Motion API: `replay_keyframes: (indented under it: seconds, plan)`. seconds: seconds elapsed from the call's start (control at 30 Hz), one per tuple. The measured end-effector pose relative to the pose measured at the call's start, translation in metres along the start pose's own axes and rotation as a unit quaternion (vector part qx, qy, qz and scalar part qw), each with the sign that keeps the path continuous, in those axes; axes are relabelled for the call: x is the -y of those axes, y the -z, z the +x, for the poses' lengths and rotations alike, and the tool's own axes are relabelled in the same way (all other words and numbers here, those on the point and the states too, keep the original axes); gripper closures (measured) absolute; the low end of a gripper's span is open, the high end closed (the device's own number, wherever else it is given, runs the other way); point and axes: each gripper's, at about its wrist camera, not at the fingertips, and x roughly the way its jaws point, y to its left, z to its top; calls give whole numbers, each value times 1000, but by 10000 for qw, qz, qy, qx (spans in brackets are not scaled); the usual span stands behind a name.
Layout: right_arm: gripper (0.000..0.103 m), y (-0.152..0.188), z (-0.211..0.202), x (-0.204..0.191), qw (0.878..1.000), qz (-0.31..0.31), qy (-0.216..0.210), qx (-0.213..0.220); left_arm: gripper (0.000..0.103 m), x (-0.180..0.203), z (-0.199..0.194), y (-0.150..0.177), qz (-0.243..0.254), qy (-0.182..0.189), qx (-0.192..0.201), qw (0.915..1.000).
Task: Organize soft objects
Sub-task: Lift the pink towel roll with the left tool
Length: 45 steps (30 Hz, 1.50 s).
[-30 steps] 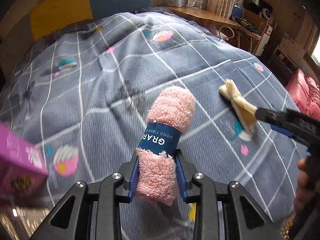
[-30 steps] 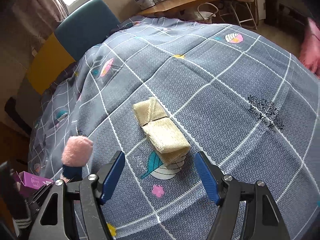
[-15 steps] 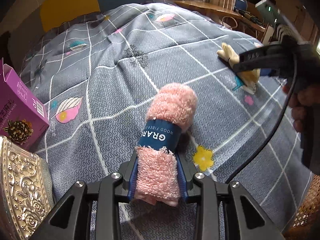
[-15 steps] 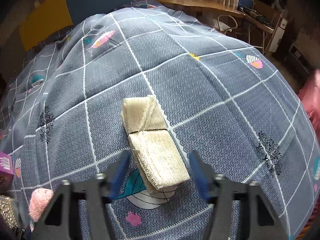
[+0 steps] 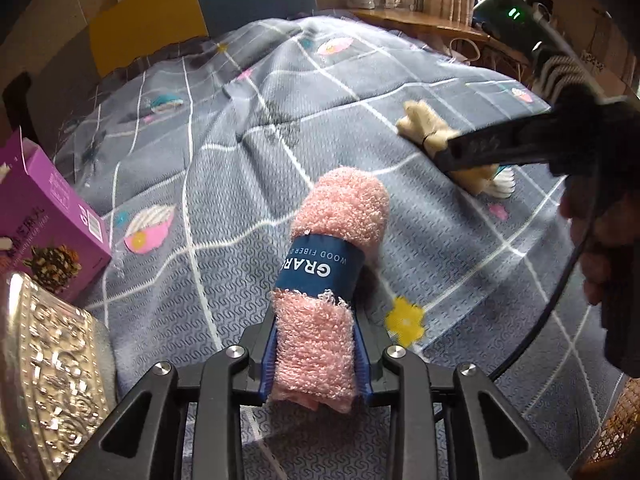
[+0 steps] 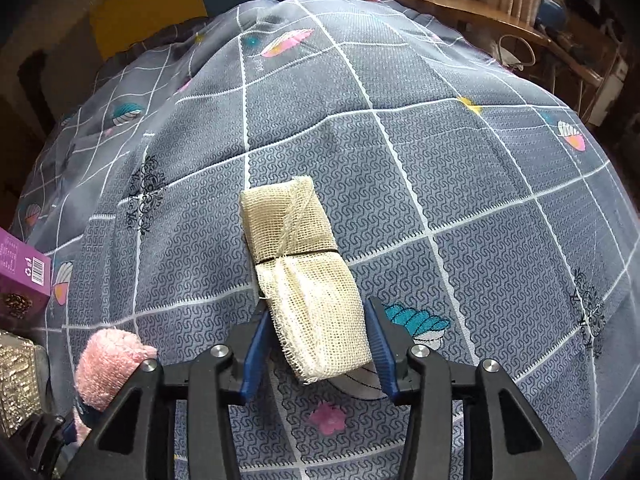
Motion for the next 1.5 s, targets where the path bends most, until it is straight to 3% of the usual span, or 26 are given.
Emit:
replay_keyframes:
  seconds: [0.13, 0.83, 1.23, 1.37, 1.5]
  plan:
    - [57, 1, 3, -9, 9995, -240, 200, 59, 72, -5, -24, -11, -48, 48, 189, 9998]
    - [56, -2, 3, -13, 9992, -315, 248, 62, 72, -9, -114, -54, 261, -216, 1344, 9903]
    - [57, -2, 1, -12, 9987, -358, 340, 82, 72, -16, -115, -71, 450, -288, 1256, 9906]
    - [57, -1, 0, -13, 9987, -359, 345, 85, 72, -43, -102, -95, 97, -107, 869, 9961]
    - [57, 0, -1, -14, 9985, -385, 365, 92, 72, -90, -99, -119, -367, -294, 752, 9961]
